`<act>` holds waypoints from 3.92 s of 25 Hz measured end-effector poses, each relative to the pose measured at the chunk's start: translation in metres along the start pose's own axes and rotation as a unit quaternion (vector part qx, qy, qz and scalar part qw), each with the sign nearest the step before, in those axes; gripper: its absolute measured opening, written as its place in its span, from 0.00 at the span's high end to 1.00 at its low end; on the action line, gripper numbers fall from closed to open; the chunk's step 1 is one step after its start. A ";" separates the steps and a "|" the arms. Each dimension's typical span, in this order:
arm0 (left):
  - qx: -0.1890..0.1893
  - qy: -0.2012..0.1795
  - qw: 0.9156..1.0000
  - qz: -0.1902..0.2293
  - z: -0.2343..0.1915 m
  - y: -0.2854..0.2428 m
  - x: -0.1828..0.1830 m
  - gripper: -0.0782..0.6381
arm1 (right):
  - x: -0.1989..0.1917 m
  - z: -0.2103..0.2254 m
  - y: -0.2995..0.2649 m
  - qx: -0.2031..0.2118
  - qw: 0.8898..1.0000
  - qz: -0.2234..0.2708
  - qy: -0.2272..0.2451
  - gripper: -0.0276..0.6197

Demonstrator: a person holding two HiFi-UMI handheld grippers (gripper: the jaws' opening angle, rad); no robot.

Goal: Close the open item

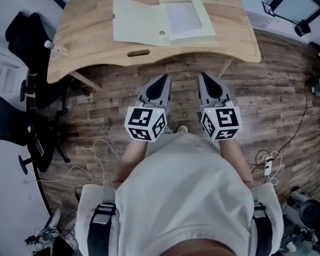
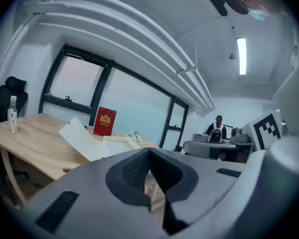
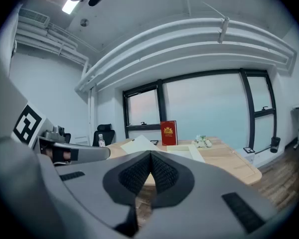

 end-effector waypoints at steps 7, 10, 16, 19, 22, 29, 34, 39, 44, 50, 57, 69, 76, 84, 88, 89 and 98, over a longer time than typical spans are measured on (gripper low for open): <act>-0.007 0.002 1.000 -0.012 -0.001 0.008 -0.008 0.86 | -0.001 -0.007 0.007 0.003 1.000 0.001 0.002 0.93; -0.006 0.001 1.000 -0.012 -0.001 0.006 -0.007 0.86 | -0.002 -0.007 0.008 0.007 1.000 0.000 0.006 0.93; 0.000 -0.005 1.000 -0.013 0.003 0.006 -0.008 0.86 | -0.003 -0.003 0.008 0.014 1.000 0.002 -0.005 0.93; 0.010 -0.005 1.000 -0.013 0.003 0.004 -0.009 0.86 | -0.006 0.000 0.008 0.019 1.000 0.000 -0.003 0.93; 0.018 0.001 1.000 -0.010 0.004 0.005 -0.011 0.86 | -0.010 0.003 0.009 0.025 1.000 0.000 -0.004 0.93; 0.032 0.014 0.999 -0.009 0.007 0.008 -0.013 0.86 | -0.016 0.004 0.010 0.042 0.999 -0.020 -0.006 0.93; 0.042 0.012 0.999 -0.005 0.009 0.011 -0.012 0.86 | -0.013 0.001 0.010 0.046 0.999 -0.020 0.005 0.93; 0.049 0.010 0.999 -0.011 0.009 0.011 -0.012 0.86 | -0.013 -0.006 0.012 0.067 0.998 -0.019 0.011 0.93; 0.054 0.012 0.998 -0.016 0.005 0.009 -0.011 0.86 | -0.018 -0.010 0.013 0.074 0.997 -0.021 0.017 0.93; 0.052 0.008 0.998 -0.018 -0.001 -0.001 -0.009 0.86 | -0.018 -0.005 0.001 0.062 0.997 -0.028 0.029 0.93; 0.048 0.008 0.999 -0.005 -0.014 -0.023 -0.001 0.86 | -0.012 0.009 -0.022 0.066 0.997 -0.037 0.032 0.93; 0.047 0.034 0.998 -0.003 -0.053 -0.070 0.020 0.86 | 0.015 0.037 -0.078 0.081 0.996 -0.026 0.018 0.93; 0.047 0.034 0.998 -0.004 -0.084 -0.097 0.037 0.86 | 0.034 0.045 -0.117 0.082 0.996 -0.030 0.027 0.93; 0.043 0.036 0.998 -0.007 -0.123 -0.124 0.059 0.86 | 0.056 0.055 -0.165 0.070 0.997 -0.028 0.030 0.93; 0.042 0.039 0.998 -0.007 -0.141 -0.136 0.069 0.86 | 0.065 0.059 -0.183 0.064 0.997 -0.025 0.029 0.93; 0.043 0.039 0.998 -0.006 -0.145 -0.139 0.072 0.86 | 0.067 0.060 -0.187 0.064 0.997 -0.025 0.030 0.93; 0.048 0.052 0.997 -0.001 -0.184 -0.155 0.091 0.86 | 0.080 0.059 -0.226 0.064 0.997 -0.032 0.036 0.93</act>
Point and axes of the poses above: the fingertips, and each gripper's own axes: y backward along the fingers, z to its right, x out of its top, the point moved 3 cm from there along y, backward along the fingers, and after that the axes turned 7 degrees about -z, right-handed, at the moved point
